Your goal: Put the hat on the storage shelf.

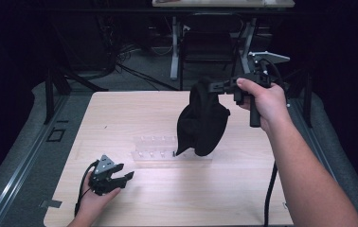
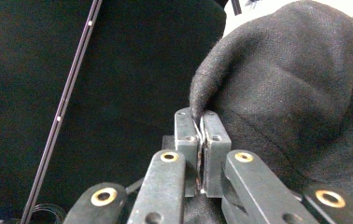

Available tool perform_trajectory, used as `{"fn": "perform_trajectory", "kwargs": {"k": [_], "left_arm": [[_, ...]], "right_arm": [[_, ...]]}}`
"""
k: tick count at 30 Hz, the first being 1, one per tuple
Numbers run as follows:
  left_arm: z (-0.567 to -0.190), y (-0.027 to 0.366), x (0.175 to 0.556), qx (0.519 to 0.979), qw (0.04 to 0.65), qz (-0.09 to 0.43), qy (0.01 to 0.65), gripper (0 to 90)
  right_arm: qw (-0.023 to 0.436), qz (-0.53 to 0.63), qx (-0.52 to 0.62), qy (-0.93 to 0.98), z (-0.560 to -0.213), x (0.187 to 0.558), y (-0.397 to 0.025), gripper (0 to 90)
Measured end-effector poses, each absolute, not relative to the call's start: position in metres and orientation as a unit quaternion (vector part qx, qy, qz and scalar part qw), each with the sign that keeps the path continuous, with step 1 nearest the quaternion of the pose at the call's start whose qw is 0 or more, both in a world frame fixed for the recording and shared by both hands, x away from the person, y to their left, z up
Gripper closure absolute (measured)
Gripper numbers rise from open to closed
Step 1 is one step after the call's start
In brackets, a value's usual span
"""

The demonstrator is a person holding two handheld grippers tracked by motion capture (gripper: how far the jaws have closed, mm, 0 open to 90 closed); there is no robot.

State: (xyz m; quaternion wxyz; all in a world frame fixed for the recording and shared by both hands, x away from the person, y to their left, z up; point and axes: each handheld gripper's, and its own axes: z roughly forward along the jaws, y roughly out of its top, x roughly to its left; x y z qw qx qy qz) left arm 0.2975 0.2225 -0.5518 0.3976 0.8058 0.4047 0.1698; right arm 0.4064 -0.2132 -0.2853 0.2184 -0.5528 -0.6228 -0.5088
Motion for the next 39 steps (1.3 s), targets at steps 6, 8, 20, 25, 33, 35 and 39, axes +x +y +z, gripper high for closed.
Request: {"fn": "perform_trajectory", "kwargs": {"k": [6,8,20,25,33,35,39], "left_arm": [[-0.552,0.222,0.298,0.805,0.399,0.169,0.404,45.2],[-0.552,0.223,0.298,0.806,0.399,0.169,0.404,45.2],[-0.552,0.221,0.297,0.804,0.402,0.171,0.404,45.2],[-0.552,0.221,0.298,0.808,0.398,0.17,0.4,45.2],[-0.552,0.218,0.298,0.804,0.406,0.171,0.4,45.9],[-0.552,0.217,0.299,0.804,0.409,0.165,0.399,46.6],[-0.549,0.215,0.3,0.805,0.409,0.159,0.399,47.7]], "right_arm": [[0.217,-0.509,-0.552,-0.623,-0.289,0.413,-0.203,88.2],[0.215,-0.508,-0.554,-0.624,-0.291,0.416,-0.2,88.2],[0.214,-0.503,-0.56,-0.622,-0.306,0.424,-0.194,88.1],[0.219,-0.496,-0.561,-0.625,-0.313,0.425,-0.19,88.1],[0.233,-0.5,-0.552,-0.625,-0.32,0.424,-0.182,87.9],[0.231,-0.5,-0.552,-0.626,-0.321,0.424,-0.18,87.7],[0.235,-0.502,-0.554,-0.622,-0.324,0.424,-0.179,87.7]]}}
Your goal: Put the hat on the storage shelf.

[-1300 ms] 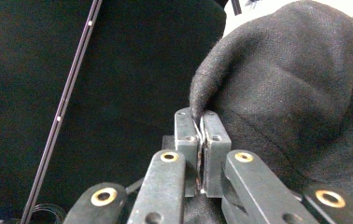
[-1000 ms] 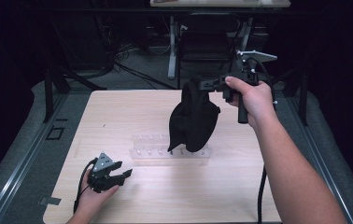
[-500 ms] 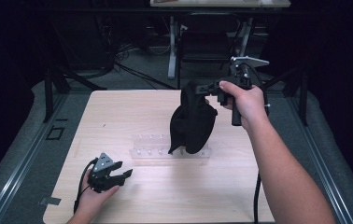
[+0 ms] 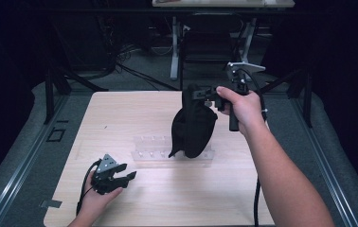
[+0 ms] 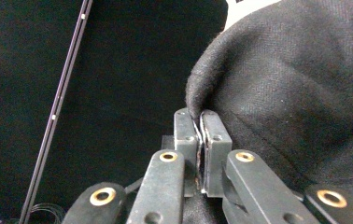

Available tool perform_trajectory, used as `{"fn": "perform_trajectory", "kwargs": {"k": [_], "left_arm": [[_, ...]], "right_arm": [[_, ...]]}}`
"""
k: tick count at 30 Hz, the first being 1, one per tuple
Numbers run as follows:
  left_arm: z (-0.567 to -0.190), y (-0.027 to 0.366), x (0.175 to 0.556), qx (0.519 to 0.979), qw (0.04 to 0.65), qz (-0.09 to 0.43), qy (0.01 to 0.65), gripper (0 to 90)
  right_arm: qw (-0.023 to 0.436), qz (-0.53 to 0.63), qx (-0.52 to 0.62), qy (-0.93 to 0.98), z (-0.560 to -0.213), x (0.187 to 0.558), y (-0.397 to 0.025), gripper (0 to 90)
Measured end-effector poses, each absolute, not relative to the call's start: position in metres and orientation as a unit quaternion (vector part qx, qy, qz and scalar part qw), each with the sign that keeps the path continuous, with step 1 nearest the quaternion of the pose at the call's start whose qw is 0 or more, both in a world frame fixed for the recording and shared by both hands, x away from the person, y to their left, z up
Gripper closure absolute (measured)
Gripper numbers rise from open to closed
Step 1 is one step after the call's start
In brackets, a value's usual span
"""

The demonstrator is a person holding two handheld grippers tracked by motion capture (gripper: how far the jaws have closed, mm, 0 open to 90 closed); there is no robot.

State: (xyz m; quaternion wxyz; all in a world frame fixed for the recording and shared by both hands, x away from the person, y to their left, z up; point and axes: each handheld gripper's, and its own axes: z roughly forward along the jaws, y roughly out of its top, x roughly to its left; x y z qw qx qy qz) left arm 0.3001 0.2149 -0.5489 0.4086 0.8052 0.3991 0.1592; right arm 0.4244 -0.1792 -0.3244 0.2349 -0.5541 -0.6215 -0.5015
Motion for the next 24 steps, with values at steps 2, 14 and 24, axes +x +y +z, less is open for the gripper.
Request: {"fn": "perform_trajectory", "kwargs": {"k": [2,14,24], "left_arm": [[-0.545,0.214,0.301,0.803,0.416,0.157,0.397,48.4],[-0.519,0.189,0.307,0.802,0.447,0.155,0.364,51.0],[-0.494,0.154,0.314,0.811,0.454,0.162,0.33,50.3]], "right_arm": [[0.236,-0.501,-0.555,-0.621,-0.326,0.424,-0.179,87.7],[0.239,-0.505,-0.553,-0.618,-0.326,0.426,-0.176,87.3],[0.236,-0.503,-0.553,-0.62,-0.325,0.426,-0.174,87.1]]}}
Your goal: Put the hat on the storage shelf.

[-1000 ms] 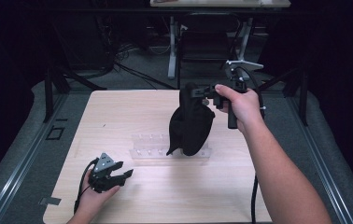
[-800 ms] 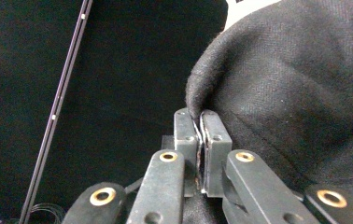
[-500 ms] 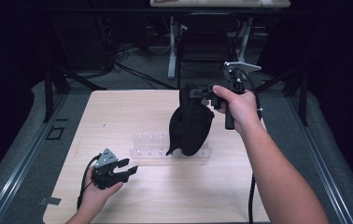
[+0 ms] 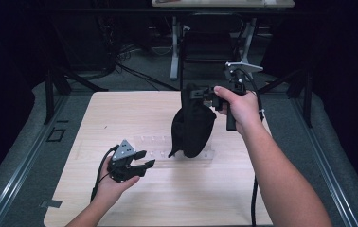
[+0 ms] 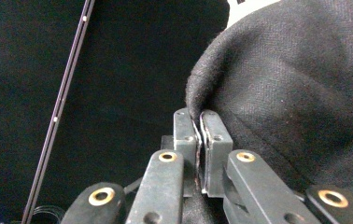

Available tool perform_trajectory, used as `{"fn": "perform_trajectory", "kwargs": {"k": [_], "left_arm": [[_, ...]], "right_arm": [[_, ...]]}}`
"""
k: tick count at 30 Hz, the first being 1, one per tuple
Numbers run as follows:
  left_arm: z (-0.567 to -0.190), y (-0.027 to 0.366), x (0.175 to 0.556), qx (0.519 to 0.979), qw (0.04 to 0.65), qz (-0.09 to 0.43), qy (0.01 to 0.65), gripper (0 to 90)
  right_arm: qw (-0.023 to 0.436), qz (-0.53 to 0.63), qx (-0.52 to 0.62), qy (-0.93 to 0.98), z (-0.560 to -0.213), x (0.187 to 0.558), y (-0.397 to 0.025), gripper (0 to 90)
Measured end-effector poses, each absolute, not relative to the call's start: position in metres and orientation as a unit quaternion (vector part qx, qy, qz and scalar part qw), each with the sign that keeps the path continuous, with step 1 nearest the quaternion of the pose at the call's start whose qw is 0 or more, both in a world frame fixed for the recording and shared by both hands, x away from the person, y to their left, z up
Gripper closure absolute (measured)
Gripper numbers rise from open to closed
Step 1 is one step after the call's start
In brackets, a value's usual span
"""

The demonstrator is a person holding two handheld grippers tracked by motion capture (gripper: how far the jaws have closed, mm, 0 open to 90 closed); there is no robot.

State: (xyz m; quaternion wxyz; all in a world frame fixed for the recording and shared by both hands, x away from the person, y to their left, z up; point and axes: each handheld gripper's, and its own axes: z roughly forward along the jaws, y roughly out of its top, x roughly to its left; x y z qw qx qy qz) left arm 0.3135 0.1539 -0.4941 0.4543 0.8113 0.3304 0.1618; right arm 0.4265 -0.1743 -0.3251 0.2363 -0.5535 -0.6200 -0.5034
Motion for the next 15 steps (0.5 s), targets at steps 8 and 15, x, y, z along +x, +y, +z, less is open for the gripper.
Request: {"fn": "perform_trajectory", "kwargs": {"k": [8,15], "left_arm": [[-0.484,0.131,0.314,0.819,0.456,0.155,0.312,51.8],[-0.477,0.115,0.313,0.826,0.455,0.153,0.295,53.6]], "right_arm": [[0.238,-0.504,-0.553,-0.619,-0.325,0.426,-0.173,87.0],[0.237,-0.504,-0.554,-0.619,-0.325,0.426,-0.174,86.9]]}}
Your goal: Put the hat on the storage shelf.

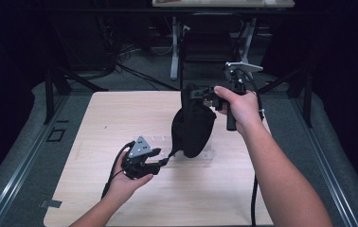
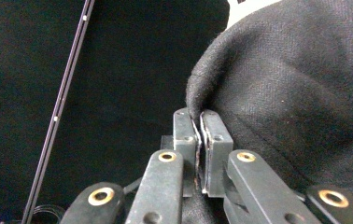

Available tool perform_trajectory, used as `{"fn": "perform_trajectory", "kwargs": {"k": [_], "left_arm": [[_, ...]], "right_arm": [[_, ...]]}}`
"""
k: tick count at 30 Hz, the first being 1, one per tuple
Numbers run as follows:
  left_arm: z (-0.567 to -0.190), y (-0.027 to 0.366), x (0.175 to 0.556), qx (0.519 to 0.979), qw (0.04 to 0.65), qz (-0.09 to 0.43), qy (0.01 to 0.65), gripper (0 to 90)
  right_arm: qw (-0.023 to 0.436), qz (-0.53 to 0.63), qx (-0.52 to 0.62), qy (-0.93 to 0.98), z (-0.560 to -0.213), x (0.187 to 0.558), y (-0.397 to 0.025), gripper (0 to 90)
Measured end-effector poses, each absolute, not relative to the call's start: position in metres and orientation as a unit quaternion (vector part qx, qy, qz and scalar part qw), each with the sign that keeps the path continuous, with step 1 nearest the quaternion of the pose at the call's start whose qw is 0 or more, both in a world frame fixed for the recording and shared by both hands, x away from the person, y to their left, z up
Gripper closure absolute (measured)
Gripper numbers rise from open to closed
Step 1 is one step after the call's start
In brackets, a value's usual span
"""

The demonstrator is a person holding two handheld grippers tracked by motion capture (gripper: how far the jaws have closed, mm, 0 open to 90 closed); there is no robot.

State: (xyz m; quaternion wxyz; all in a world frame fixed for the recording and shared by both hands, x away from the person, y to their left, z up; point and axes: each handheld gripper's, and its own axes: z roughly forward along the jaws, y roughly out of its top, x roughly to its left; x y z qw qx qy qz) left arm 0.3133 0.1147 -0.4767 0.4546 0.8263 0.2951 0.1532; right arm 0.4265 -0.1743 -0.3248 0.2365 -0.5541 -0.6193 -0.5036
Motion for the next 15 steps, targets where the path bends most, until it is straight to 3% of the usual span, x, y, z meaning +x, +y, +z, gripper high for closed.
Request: {"fn": "perform_trajectory", "kwargs": {"k": [15], "left_arm": [[-0.466,0.088,0.311,0.836,0.447,0.171,0.271,68.1]], "right_arm": [[0.238,-0.505,-0.553,-0.619,-0.325,0.427,-0.173,86.8]]}}
